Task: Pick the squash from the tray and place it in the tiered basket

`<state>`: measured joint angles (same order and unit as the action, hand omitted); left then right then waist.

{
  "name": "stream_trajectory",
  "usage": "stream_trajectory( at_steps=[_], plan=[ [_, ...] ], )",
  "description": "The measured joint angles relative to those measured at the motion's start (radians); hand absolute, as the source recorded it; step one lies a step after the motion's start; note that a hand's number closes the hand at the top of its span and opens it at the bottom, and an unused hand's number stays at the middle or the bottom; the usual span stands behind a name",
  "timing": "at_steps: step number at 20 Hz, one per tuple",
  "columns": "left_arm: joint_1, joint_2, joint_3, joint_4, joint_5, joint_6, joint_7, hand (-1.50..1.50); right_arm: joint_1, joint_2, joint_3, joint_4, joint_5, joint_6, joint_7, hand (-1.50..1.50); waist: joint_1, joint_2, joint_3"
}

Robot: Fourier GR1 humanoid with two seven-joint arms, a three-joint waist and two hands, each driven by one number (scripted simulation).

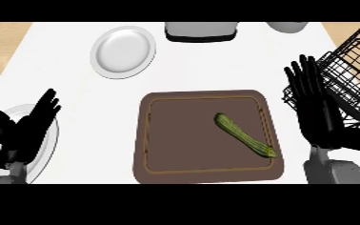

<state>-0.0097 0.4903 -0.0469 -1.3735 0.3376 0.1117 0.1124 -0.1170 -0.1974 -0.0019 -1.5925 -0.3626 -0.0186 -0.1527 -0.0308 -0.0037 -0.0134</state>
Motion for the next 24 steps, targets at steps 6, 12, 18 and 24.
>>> stream_trajectory(
  at_steps=[6, 12, 18, 24],
  plan=[
    [-0.063, 0.028, -0.020, -0.046, -0.123, 0.051, -0.065, 0.00, -0.045, -0.083, 0.056, 0.057, -0.071, 0.210, 0.092, 1.50, 0.035, 0.005, 0.012],
    [-0.104, 0.011, -0.058, -0.069, -0.207, 0.108, -0.074, 0.00, 0.002, -0.188, 0.019, 0.144, 0.099, 0.084, 0.148, -1.50, 0.018, 0.005, 0.011],
    [-0.124, -0.027, -0.082, -0.077, -0.277, 0.142, -0.061, 0.00, -0.012, -0.315, 0.001, 0.122, 0.123, 0.192, 0.219, -1.50, 0.032, 0.003, 0.012],
    [-0.141, -0.040, -0.094, -0.075, -0.296, 0.143, -0.050, 0.00, -0.074, -0.510, 0.070, 0.084, 0.169, 0.397, 0.328, -1.50, 0.038, 0.006, 0.018]
  ],
)
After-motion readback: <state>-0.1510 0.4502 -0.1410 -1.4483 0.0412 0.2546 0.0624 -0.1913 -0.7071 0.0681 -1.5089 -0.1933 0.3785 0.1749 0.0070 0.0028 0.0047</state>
